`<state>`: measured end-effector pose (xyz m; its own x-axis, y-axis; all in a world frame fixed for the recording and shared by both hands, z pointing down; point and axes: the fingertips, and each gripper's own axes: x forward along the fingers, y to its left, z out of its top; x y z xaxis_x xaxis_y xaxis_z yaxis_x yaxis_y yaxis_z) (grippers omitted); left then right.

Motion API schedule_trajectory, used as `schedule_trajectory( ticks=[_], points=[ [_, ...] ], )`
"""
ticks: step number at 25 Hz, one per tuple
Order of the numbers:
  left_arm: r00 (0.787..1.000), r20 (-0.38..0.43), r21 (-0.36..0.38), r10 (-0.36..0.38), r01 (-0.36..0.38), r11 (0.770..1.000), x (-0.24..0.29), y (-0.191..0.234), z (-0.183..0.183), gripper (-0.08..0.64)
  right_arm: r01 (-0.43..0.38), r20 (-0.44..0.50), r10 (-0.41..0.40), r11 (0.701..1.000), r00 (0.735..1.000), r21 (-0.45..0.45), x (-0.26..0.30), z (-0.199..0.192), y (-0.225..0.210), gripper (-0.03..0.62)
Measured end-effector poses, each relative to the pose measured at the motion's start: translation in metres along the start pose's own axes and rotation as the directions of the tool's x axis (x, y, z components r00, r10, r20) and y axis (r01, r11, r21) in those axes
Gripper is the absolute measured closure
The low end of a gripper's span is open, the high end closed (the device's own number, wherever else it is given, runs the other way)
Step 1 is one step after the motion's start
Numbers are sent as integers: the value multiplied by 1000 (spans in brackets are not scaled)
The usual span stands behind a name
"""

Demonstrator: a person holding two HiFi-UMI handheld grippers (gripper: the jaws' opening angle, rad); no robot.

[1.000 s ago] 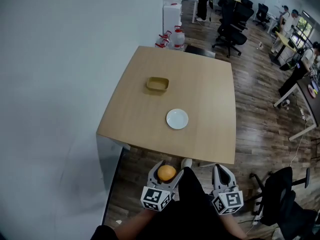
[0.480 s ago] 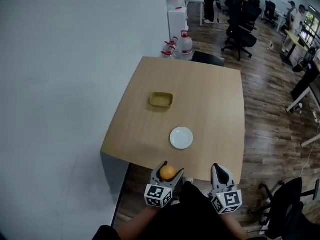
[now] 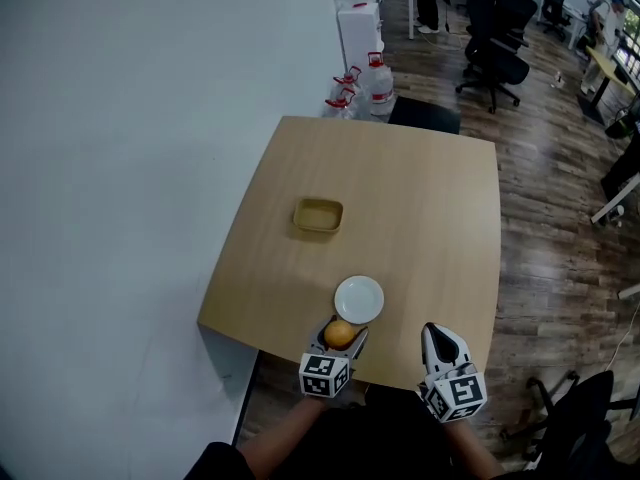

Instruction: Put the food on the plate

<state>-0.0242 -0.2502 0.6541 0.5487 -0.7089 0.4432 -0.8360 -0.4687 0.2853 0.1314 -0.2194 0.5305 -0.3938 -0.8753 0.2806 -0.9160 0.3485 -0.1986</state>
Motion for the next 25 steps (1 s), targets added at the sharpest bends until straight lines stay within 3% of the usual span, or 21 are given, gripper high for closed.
schedule_trajectory(
  ticks=[5, 12, 20, 23, 25],
  points=[
    [996, -76, 32, 39, -37, 999, 45, 21, -18, 229, -3, -27, 3, 1000, 1000, 17, 24, -7, -30, 532],
    [980, -173, 14, 101, -100, 995, 91, 47, -46, 229, -12, -78, 15, 999, 997, 35, 37, -18, -44, 532],
    [955, -282, 64, 95, -80, 995, 131, 69, -80, 229, -52, -126, 56, 998, 990, 38, 53, -28, -29, 532],
    [939, -328, 98, 105, -77, 992, 141, 78, -92, 229, -79, -107, 83, 996, 991, 43, 61, -19, -19, 532],
    [914, -388, 137, 117, -68, 988, 147, 80, -103, 229, -94, -104, 97, 995, 990, 32, 67, -18, -17, 532]
  ],
)
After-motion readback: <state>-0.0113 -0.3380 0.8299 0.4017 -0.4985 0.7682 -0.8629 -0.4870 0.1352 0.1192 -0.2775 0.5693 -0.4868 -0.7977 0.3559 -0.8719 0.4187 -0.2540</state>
